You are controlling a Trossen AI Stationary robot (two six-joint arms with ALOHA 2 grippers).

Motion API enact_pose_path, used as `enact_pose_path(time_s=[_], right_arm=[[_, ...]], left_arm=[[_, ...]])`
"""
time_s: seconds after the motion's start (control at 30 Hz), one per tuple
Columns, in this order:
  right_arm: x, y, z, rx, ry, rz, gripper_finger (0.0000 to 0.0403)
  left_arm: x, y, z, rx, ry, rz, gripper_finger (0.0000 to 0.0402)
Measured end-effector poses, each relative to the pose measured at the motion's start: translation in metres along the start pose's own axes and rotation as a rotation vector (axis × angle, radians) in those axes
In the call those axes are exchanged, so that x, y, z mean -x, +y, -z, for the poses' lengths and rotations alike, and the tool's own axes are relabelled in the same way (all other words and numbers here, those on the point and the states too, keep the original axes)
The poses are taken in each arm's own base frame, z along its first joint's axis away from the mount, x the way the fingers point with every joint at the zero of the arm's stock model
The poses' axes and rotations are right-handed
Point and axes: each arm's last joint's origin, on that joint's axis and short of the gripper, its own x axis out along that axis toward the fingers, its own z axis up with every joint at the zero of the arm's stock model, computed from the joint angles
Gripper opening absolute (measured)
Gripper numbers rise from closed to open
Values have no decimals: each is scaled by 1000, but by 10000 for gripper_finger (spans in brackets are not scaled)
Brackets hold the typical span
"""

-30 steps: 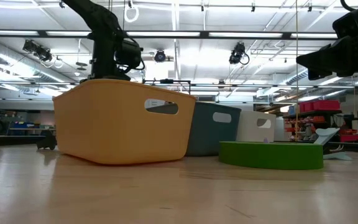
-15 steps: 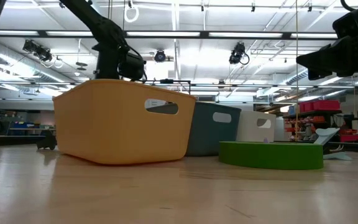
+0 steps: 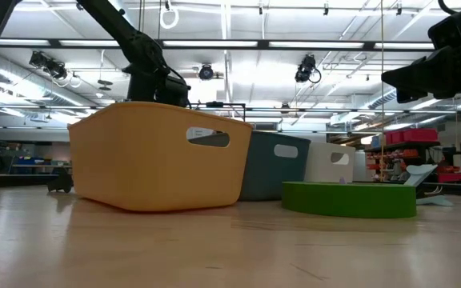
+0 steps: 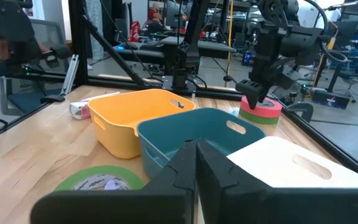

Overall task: Pick and place Stapler, Stapler remover, tape
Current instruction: Put the pink tape into the yellow bin

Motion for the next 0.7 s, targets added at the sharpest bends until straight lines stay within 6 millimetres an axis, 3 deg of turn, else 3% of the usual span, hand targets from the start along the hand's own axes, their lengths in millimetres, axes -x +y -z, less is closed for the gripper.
enact_pose_path(time_s=[0.27,0.7], right_arm=[[0,0,0,0,0,0,13],[0,0,0,0,0,0,13]], left_arm=[[-2,1,-3,22,-21,6,234],[-21,-4,-9,32,20,2,234]])
